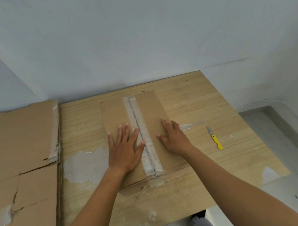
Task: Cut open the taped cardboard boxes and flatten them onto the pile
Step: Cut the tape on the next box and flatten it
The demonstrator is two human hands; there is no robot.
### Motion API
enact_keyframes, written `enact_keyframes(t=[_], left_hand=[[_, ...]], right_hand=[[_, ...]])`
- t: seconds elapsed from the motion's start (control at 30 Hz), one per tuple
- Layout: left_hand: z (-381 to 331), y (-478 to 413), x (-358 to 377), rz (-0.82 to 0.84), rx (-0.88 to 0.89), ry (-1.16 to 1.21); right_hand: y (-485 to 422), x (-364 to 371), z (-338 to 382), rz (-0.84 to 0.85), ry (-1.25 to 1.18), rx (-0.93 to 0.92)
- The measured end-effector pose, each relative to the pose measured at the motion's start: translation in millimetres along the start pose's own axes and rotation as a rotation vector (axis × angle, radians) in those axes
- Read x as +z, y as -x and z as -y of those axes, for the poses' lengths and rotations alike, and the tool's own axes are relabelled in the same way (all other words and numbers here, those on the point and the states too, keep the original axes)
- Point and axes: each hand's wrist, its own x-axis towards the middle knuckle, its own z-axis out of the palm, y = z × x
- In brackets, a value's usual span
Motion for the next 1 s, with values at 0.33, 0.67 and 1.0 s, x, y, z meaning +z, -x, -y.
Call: enact_keyframes(t=[0.33, 0.67, 1.0], left_hand=[[1.7, -0.4, 4.4, -0.032, -0.009, -0.013], [-2.4, -0.5, 2.6, -0.038, -0.039, -0.024], [-4.8, -0.1, 5.0, -0.075, -0.047, -0.025]], right_hand=[[-1.9, -34.9, -70.3, -0.236, -0.026, 0.167], [0.1, -57.7, -145.4, -0.195, 0.272, 0.452], [-12.7, -59.2, -145.0, -0.165, 0.23, 0.449]])
